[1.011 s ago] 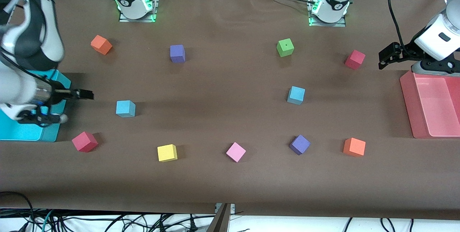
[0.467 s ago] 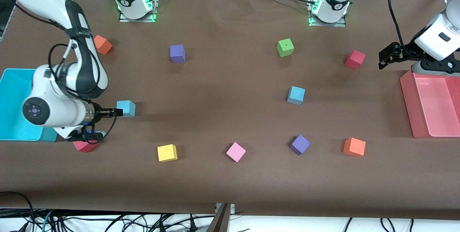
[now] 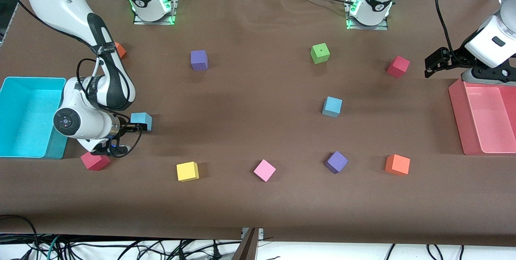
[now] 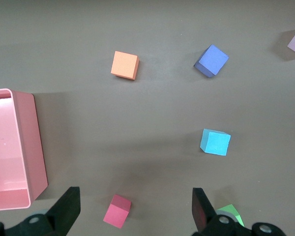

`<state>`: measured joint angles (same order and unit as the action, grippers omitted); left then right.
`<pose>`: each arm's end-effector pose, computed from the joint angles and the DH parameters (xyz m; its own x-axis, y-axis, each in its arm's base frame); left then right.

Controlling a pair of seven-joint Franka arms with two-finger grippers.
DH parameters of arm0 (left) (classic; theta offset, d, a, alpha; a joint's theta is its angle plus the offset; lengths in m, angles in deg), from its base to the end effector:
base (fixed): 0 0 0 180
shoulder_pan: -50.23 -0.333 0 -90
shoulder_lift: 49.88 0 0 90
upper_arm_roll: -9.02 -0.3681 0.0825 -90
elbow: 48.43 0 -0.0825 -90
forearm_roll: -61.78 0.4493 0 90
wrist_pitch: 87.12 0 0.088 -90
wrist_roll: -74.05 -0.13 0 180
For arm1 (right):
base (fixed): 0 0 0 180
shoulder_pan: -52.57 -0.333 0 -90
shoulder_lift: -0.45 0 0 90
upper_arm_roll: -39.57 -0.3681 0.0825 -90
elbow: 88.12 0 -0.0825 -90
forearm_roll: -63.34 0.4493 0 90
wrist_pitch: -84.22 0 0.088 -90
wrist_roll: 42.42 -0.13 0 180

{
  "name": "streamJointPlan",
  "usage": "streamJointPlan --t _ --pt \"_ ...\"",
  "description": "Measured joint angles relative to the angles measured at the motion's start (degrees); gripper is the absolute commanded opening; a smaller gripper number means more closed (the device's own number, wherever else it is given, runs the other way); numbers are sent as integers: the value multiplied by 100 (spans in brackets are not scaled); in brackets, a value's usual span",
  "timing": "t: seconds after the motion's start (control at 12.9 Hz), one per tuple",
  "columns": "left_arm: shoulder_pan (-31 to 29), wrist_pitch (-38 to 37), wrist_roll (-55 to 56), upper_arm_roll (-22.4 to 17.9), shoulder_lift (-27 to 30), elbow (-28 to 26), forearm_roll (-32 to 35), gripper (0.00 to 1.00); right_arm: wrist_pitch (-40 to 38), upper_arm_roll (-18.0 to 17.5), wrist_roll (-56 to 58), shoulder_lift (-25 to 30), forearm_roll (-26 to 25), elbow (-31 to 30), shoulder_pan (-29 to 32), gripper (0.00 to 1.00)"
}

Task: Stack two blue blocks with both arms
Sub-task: 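Reach the right gripper down to the light blue cube beside the cyan bin, then close the right gripper on the light blue cube and lift it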

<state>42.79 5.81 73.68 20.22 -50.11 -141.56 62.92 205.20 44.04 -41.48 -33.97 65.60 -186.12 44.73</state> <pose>0.6232 -0.0382 0.6262 0.9973 -0.0730 -0.0076 -0.0732 -0.9971 -0.0190 0.7225 0.0493 0.2040 0.9788 0.0584 -0.1964 0.0619 -0.9980 0.0117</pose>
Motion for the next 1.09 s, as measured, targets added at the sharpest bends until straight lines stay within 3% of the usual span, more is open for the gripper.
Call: streamJointPlan --t 0.31,0.39,0.54,0.7,1.09 --pt "0 0 0 0 0 0 0 100 9 -4 0 0 1 -106 -88 99" --pt "-1 0 0 0 0 0 0 100 24 -4 0 0 2 -164 -103 95" --pt "-2 0 1 -3 0 0 0 100 115 -4 -2 0 3 -317 -115 50" --pt "-9 0 3 -32 0 1 0 100 132 -4 -4 0 3 -392 -115 29" --pt "-15 0 3 -60 0 9 0 100 15 -202 -360 90 12 -134 -183 28"
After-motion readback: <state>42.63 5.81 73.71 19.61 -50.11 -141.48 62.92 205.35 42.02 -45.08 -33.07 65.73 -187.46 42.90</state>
